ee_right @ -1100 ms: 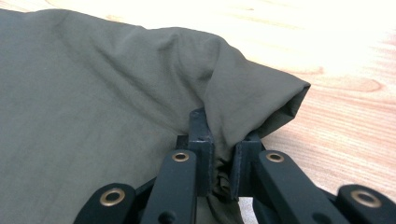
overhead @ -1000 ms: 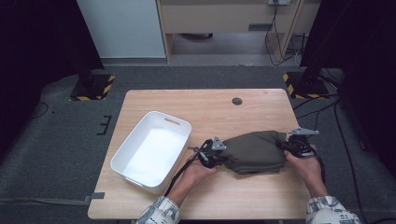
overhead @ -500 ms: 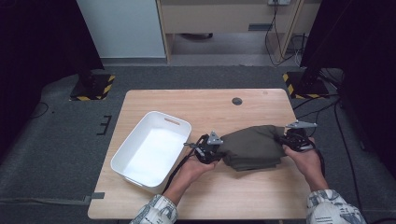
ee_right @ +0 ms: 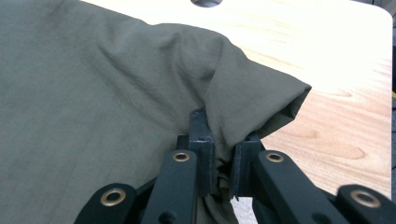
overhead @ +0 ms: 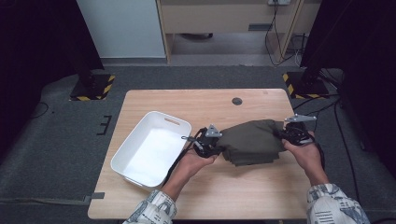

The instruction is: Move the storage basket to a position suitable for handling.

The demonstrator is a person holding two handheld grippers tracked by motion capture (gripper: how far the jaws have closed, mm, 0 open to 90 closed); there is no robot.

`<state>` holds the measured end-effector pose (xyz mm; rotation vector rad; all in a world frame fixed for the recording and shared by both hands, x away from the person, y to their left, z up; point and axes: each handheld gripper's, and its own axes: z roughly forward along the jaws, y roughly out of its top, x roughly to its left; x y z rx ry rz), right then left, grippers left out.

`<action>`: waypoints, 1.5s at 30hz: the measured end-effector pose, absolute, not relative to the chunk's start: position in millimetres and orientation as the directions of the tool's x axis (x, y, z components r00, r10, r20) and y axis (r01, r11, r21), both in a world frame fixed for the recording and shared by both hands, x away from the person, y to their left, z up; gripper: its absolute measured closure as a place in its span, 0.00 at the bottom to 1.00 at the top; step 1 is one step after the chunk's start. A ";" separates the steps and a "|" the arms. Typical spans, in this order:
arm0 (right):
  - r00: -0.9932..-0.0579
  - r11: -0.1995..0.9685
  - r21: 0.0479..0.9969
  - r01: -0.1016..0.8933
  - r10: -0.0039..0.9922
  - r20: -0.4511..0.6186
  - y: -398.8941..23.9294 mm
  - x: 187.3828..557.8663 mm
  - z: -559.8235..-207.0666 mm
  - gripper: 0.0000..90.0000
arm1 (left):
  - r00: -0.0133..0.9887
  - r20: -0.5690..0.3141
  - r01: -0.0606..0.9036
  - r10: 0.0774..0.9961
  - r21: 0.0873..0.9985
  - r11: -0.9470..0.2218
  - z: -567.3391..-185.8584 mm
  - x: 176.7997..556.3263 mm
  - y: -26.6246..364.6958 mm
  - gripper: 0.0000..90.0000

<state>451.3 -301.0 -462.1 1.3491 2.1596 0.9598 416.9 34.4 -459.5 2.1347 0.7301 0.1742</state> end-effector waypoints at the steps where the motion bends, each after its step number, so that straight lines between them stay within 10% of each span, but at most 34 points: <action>1: -0.441 0.290 0.738 0.609 0.898 0.011 -300.3 451.8 -460.5 0.91 | 0.817 -0.137 0.445 0.560 0.767 -0.462 -458.7 417.3 35.4 0.94; 45: -0.480 0.299 0.750 0.590 0.877 0.029 -276.0 478.3 -433.0 0.91 | 0.801 -0.130 0.444 0.584 0.783 -0.435 -425.8 426.0 57.1 0.94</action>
